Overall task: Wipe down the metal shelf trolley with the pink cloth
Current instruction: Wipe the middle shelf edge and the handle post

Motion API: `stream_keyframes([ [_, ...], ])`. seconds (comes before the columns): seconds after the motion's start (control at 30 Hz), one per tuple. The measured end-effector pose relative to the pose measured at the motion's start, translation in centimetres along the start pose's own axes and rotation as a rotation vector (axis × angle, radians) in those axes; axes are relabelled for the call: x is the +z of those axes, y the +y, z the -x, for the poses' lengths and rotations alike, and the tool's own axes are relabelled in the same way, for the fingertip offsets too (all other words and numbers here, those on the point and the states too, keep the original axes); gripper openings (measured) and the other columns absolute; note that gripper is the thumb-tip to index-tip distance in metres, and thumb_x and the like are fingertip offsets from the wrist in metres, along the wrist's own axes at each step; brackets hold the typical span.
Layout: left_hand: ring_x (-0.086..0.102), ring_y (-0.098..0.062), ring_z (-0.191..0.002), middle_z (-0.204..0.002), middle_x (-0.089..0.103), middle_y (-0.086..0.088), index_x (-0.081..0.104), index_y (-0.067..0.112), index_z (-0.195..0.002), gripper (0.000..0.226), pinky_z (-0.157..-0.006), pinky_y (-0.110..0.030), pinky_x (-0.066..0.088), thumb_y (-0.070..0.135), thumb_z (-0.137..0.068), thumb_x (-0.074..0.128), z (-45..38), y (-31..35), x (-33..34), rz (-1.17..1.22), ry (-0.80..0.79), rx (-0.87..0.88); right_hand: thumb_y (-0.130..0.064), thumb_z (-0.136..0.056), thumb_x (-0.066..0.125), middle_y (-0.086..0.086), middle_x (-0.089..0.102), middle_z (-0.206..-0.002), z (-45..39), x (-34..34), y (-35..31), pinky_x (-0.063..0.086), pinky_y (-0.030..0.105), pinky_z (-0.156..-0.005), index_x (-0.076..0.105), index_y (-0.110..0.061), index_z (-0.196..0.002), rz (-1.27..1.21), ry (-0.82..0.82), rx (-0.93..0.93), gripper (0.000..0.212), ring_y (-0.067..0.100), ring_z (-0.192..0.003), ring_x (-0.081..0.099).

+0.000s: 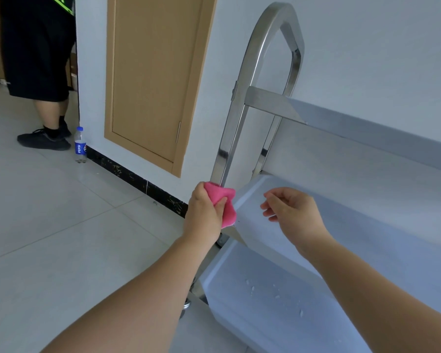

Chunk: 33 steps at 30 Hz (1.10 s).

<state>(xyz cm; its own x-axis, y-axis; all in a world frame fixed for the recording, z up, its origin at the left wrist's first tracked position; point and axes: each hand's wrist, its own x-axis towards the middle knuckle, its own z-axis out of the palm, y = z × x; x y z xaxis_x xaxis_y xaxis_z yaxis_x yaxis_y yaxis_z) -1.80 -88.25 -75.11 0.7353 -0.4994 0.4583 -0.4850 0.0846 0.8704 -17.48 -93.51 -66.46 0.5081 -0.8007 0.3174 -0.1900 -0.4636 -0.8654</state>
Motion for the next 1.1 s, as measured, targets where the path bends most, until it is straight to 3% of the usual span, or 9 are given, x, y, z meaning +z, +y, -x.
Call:
stream_keyframes([
  [0.17,0.054,-0.013,-0.098,-0.111,0.049,0.009,0.04,0.023,-0.121,0.038,-0.076,-0.026,0.049,0.036,-0.088,0.055,3.0,1.0,-1.7,0.12,0.154,0.069,-0.012,-0.089,0.056,-0.004,0.069,-0.073,1.5,0.8,-0.8,0.055,0.025,-0.067,0.066,-0.023,-0.082,0.038,-0.097,-0.099,0.016,0.006,-0.063,0.065],
  [0.27,0.054,-0.007,-0.098,-0.11,0.047,0.019,0.038,0.033,-0.117,0.037,-0.077,-0.028,0.052,0.041,-0.085,0.054,5.3,1.0,-3.3,0.124,-0.004,0.158,-0.014,-0.087,0.059,-0.011,0.068,-0.085,3.4,1.7,-0.4,0.053,0.018,-0.066,0.062,-0.037,-0.087,0.048,-0.193,-0.182,0.023,0.007,-0.072,0.066],
  [0.37,0.055,-0.009,-0.098,-0.111,0.05,0.013,0.038,0.033,-0.117,0.037,-0.08,-0.031,0.053,0.04,-0.086,0.056,6.7,1.2,-4.1,0.152,-0.153,0.162,-0.011,-0.086,0.055,-0.019,0.062,-0.101,5.1,2.2,0.3,0.048,0.01,-0.066,0.055,-0.046,-0.094,0.103,-0.268,-0.244,0.036,0.0,-0.081,0.064],
  [0.53,0.055,-0.002,-0.098,-0.114,0.05,0.014,0.037,0.046,-0.115,0.033,-0.078,-0.016,0.048,0.043,-0.087,0.053,9.3,1.3,-3.7,0.229,-0.426,0.145,0.018,-0.069,0.04,-0.014,0.066,-0.089,7.1,0.1,1.9,0.048,0.015,-0.07,0.065,-0.027,-0.099,0.235,-0.35,-0.28,0.06,0.006,-0.081,0.062],
  [0.67,0.056,0.002,-0.094,-0.111,0.053,0.013,0.04,0.041,-0.118,0.036,-0.071,-0.014,0.048,0.053,-0.085,0.045,11.0,1.0,-2.4,0.299,-0.599,0.037,0.007,-0.077,0.062,-0.009,0.07,-0.09,9.1,-2.1,3.0,0.053,0.03,-0.076,0.067,-0.027,-0.101,0.224,-0.436,-0.21,0.042,0.008,-0.084,0.064],
  [0.73,0.056,-0.001,-0.099,-0.113,0.055,0.008,0.041,0.039,-0.119,0.034,-0.077,-0.016,0.049,0.051,-0.087,0.041,12.1,0.7,-1.4,0.316,-0.697,0.004,0.001,-0.078,0.067,-0.009,0.07,-0.088,10.0,-2.9,3.6,0.053,0.03,-0.078,0.067,-0.029,-0.096,0.199,-0.438,-0.164,0.035,0.008,-0.085,0.064],
  [0.83,0.054,0.002,-0.103,-0.111,0.059,0.011,0.045,0.04,-0.114,0.028,-0.087,-0.011,0.042,0.05,-0.09,0.035,13.8,0.4,0.3,0.284,-0.843,0.012,-0.003,-0.078,0.07,-0.005,0.069,-0.088,11.3,-4.0,5.2,0.053,0.025,-0.077,0.064,-0.025,-0.092,0.223,-0.449,-0.07,0.027,0.01,-0.083,0.066],
  [0.97,0.049,-0.008,-0.113,-0.123,0.051,0.006,0.039,0.027,-0.13,0.061,-0.098,-0.03,0.041,0.065,-0.083,0.033,15.2,-0.8,2.2,0.063,-0.859,-0.002,-0.011,-0.077,0.071,-0.011,0.065,-0.074,12.9,-5.8,8.2,0.044,0.007,-0.063,0.063,-0.025,-0.082,0.384,-0.347,0.015,0.017,-0.003,-0.067,0.061],
  [1.1,0.048,0.004,-0.097,-0.107,0.049,0.018,0.043,0.033,-0.116,0.06,-0.082,-0.024,0.046,0.074,-0.072,0.046,16.7,-0.9,4.0,-0.067,-0.912,0.138,-0.013,-0.076,0.07,-0.018,0.06,-0.067,14.3,-8.0,11.3,0.038,0.001,-0.056,0.061,-0.029,-0.074,0.516,-0.241,0.108,0.018,-0.014,-0.062,0.054],
])
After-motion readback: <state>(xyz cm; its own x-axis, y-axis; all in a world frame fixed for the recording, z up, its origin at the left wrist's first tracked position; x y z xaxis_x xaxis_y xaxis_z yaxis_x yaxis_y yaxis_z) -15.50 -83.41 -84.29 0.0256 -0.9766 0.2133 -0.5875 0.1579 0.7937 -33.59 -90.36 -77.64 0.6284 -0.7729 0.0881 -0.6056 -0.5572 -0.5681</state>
